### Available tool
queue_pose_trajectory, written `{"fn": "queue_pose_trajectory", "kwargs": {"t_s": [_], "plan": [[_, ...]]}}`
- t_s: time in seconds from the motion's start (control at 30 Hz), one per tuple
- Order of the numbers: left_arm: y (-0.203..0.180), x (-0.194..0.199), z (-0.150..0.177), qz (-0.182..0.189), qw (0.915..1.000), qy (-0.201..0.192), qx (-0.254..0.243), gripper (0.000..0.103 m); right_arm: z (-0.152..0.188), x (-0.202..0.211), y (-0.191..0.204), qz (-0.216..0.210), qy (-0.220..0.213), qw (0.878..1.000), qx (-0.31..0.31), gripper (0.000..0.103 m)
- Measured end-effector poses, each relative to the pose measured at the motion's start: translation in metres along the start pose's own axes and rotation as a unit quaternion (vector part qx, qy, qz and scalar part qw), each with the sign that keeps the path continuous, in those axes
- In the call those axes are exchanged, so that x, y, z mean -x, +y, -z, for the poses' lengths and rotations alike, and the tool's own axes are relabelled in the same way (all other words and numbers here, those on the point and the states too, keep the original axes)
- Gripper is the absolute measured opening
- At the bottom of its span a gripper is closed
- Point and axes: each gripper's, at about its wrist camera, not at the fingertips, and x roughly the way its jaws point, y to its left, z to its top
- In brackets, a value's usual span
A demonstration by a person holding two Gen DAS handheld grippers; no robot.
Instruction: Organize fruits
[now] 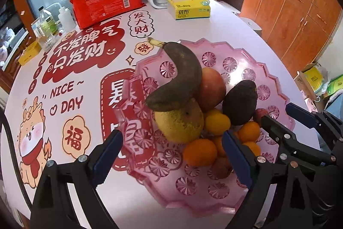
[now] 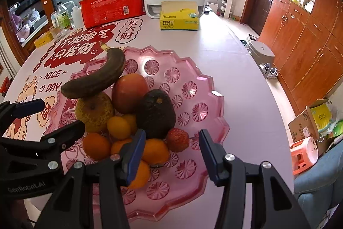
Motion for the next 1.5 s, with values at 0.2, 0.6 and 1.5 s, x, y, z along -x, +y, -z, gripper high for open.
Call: {"fn": "queue_pose_trajectory", "kwargs": {"t_s": [0.2, 0.6, 1.5], "plan": [[0.009, 0.005, 0.012, -0.010, 0.9999, 0.004, 0.009, 0.093, 0.007, 0.003, 0.010, -0.005, 0.002, 1.000, 0.007, 0.052], [0.025, 0.018, 0.030, -0.019, 0.9997, 0.010, 0.015, 0.093, 0.020, 0.012, 0.028, -0.011, 0.003, 1.000, 0.007, 0.053], [0.088, 0.138, 0.031, -0.062, 0.9947, -0.050, 0.065, 0.097, -0.014, 0.129, 0.079, -0.055, -0.071, 0.996, -0.009, 0.072]]}}
